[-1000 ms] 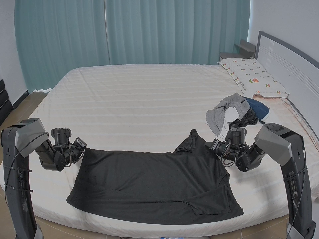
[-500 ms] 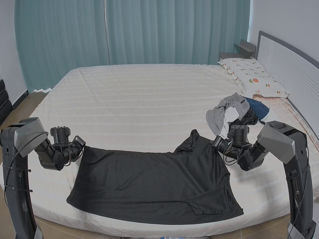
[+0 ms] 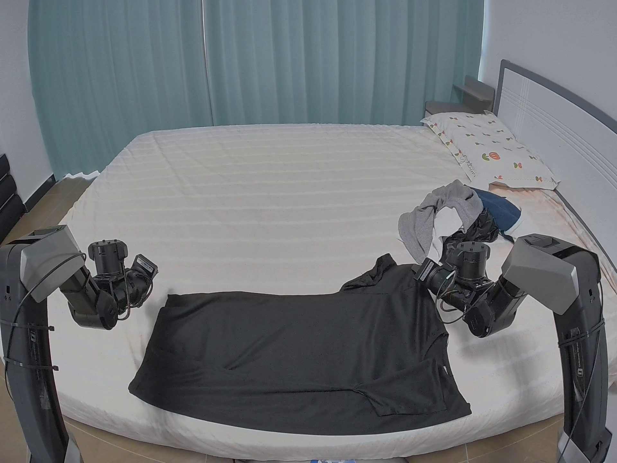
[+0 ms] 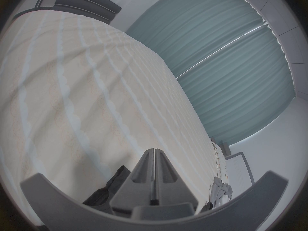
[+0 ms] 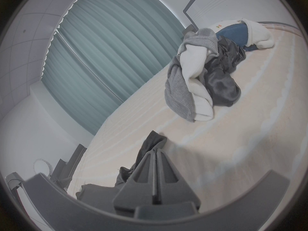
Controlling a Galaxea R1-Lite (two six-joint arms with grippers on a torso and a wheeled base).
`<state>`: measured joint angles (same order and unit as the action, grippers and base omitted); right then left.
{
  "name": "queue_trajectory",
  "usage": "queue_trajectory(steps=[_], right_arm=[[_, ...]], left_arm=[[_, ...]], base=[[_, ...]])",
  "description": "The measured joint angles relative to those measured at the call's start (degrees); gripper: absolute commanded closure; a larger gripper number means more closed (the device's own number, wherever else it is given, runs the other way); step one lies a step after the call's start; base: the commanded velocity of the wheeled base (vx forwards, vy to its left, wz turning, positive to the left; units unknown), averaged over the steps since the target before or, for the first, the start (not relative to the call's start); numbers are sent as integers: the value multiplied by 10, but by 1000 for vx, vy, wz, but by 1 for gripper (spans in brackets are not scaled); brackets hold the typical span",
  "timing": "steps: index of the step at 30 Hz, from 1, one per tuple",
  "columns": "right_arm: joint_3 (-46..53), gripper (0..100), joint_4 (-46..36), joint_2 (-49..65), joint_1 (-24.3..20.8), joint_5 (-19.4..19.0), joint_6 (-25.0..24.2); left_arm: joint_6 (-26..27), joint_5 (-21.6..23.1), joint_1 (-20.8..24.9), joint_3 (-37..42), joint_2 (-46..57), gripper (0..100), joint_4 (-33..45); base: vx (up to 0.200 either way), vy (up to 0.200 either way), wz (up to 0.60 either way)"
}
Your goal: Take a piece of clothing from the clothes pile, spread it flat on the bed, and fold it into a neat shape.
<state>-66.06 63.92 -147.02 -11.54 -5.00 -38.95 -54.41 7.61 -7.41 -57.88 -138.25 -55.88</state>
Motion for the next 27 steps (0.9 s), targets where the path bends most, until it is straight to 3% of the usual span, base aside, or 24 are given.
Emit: queue_trajectory(steps=[4,5,12,20,27], right_arm=[[7,100,0,-4,0,0,4],[7,100,0,-6,0,0,4],[11,100,-2,-10,0,-1,5],[15,100,-3,-11,2,-1,5],[17,100,-2,-13,0,-1,5]], left_arm=[[19,1,0,-15,-2,100,6],[21,0,1,-19,-3,0,10],[47,2,3,-58,-8,0,68],[166,8,22,-92,-31,0,120],[215,37,36,-100,-43,0,161]], base=[[0,0,0],[0,0,0],[0,0,0],[0,0,0],[0,0,0]])
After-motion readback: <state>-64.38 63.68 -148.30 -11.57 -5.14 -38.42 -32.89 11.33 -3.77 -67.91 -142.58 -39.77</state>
